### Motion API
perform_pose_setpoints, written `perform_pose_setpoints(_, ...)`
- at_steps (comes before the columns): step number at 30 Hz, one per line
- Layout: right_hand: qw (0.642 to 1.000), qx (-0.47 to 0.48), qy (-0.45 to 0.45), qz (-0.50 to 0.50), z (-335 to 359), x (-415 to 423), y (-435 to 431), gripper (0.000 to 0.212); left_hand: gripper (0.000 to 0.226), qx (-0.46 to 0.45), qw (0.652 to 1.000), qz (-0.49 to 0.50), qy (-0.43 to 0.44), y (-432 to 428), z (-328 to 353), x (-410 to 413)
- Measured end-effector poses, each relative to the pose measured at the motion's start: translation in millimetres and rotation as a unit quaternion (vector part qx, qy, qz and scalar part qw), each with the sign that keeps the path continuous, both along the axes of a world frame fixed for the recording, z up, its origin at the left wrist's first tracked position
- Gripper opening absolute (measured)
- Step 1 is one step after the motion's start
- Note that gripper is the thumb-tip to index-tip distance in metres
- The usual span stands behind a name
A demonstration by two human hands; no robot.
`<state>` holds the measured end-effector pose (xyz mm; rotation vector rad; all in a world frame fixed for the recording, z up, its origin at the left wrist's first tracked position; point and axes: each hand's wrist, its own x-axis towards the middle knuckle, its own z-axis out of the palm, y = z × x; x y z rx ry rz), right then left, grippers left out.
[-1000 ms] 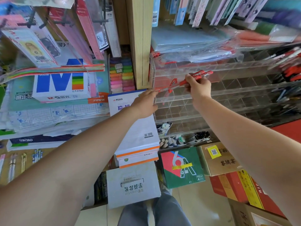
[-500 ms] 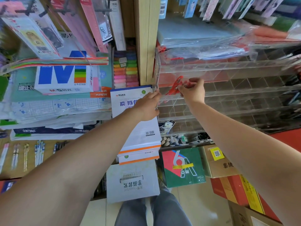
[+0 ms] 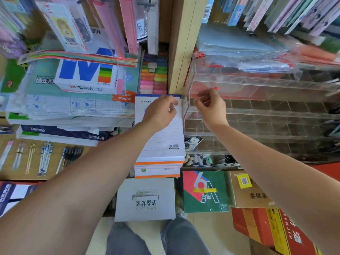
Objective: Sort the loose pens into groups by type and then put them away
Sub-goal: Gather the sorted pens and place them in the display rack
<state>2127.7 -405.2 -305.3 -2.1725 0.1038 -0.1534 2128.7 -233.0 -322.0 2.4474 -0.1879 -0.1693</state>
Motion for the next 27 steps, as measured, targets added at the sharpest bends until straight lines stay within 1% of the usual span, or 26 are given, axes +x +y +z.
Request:
perform_pose_setpoints(3, 0.997, 0.007, 0.023, 0.071, 4.2, -10.7, 53.5, 0.008, 0.02, -0.006, 0.999, 0.046, -0.02, 46.4, -0.5, -7.6)
perform_pose_setpoints(6, 0.991, 0.033, 0.062, 0.114, -1.8, -23.0, 120.9, 0.007, 0.018, -0.006, 0.996, 0.091, -0.01, 108.7, -9.1, -19.1)
perform_pose_setpoints(10, 0.987, 0.04, 0.09, 0.128, -32.3, -41.8, 215.5, 0.008, 0.016, 0.0, 0.993, 0.112, 0.038, 201.5, -38.2, -37.9)
perform_pose_setpoints(13, 0.981, 0.019, 0.142, 0.135, -69.9, -59.7, 278.5, 0.01, 0.013, 0.004, 0.991, 0.111, 0.079, 262.8, -73.8, -59.7)
perform_pose_setpoints(15, 0.974, 0.003, 0.187, 0.128, -101.0, -70.1, 309.6, 0.007, 0.011, 0.017, 0.988, 0.102, 0.115, 296.1, -103.0, -75.3)
perform_pose_setpoints(16, 0.97, -0.008, 0.21, 0.124, -117.5, -75.3, 320.7, 0.005, 0.01, 0.027, 0.986, 0.098, 0.135, 309.7, -118.1, -83.1)
perform_pose_setpoints(18, 0.96, -0.031, 0.257, 0.106, -154.0, -84.5, 335.5, 0.011, 0.008, 0.032, 0.981, 0.087, 0.168, 332.5, -152.4, -96.3)
perform_pose_setpoints(19, 0.953, -0.033, 0.285, 0.096, -172.7, -88.5, 339.7, 0.009, 0.008, 0.031, 0.979, 0.08, 0.183, 340.6, -169.1, -101.1)
perform_pose_setpoints(20, 0.945, -0.038, 0.312, 0.088, -190.0, -92.8, 342.4, 0.006, 0.009, 0.033, 0.976, 0.075, 0.201, 347.0, -185.4, -105.1)
perform_pose_setpoints(22, 0.928, -0.062, 0.358, 0.077, -221.8, -99.8, 346.1, 0.01, 0.015, 0.046, 0.969, 0.072, 0.232, 354.8, -213.8, -110.5)
perform_pose_setpoints(25, 0.91, -0.063, 0.408, 0.049, -265.9, -105.9, 347.8, 0.02, 0.023, 0.057, 0.96, 0.065, 0.266, 359.0, -254.4, -114.1)
perform_pose_setpoints(27, 0.902, -0.071, 0.422, 0.048, -292.8, -107.1, 350.9, 0.021, 0.017, 0.058, 0.96, 0.068, 0.266, 360.9, -284.3, -113.5)
